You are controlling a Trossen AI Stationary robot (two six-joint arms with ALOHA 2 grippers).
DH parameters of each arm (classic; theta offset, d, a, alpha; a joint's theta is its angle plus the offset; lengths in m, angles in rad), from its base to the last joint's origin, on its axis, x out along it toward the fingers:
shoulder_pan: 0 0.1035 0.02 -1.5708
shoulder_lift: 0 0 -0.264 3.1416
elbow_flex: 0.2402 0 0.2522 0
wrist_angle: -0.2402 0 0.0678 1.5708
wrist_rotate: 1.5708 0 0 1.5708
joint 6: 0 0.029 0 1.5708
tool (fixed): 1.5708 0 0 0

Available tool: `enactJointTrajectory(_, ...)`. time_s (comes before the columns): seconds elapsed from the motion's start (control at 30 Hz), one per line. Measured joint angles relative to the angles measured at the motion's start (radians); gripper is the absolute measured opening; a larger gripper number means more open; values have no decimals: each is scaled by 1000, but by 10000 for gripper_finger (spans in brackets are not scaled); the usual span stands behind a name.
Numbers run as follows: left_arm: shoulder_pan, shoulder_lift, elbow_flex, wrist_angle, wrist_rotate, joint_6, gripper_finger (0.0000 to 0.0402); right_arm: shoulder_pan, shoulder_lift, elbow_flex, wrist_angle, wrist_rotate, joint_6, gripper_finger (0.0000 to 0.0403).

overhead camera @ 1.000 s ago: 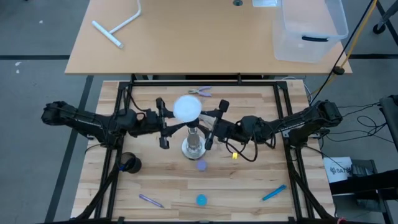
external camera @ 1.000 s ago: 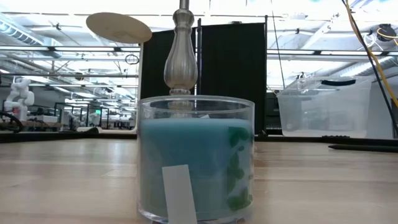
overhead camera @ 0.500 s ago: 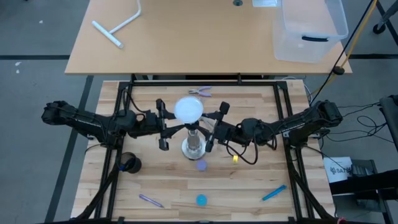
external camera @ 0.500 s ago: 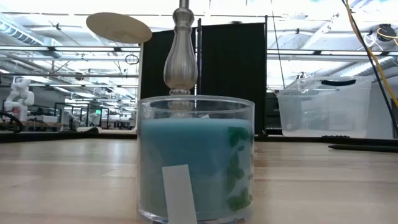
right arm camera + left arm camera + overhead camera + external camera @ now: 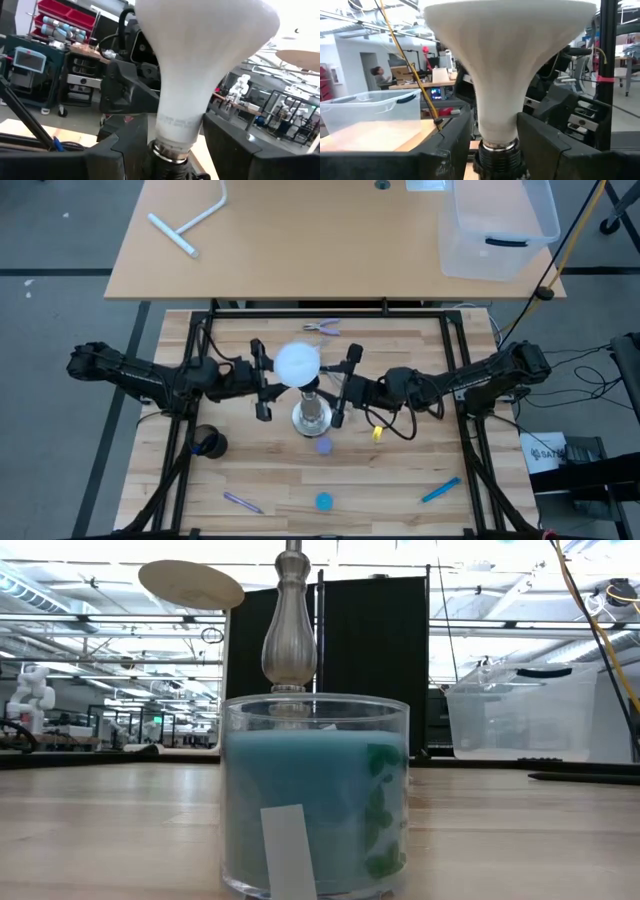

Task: Screw lightbulb
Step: Remove the lightbulb from the silver lamp socket

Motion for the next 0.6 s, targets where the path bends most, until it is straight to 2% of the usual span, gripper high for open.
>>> enactJointTrajectory(0.2, 1, 0, 0, 40, 24, 1, 163, -14, 0, 35, -50, -33, 15, 185)
enactJointTrajectory(0.6, 2, 0, 34, 28, 27, 35, 163, -21, 0, 48, -56, -34, -13, 185)
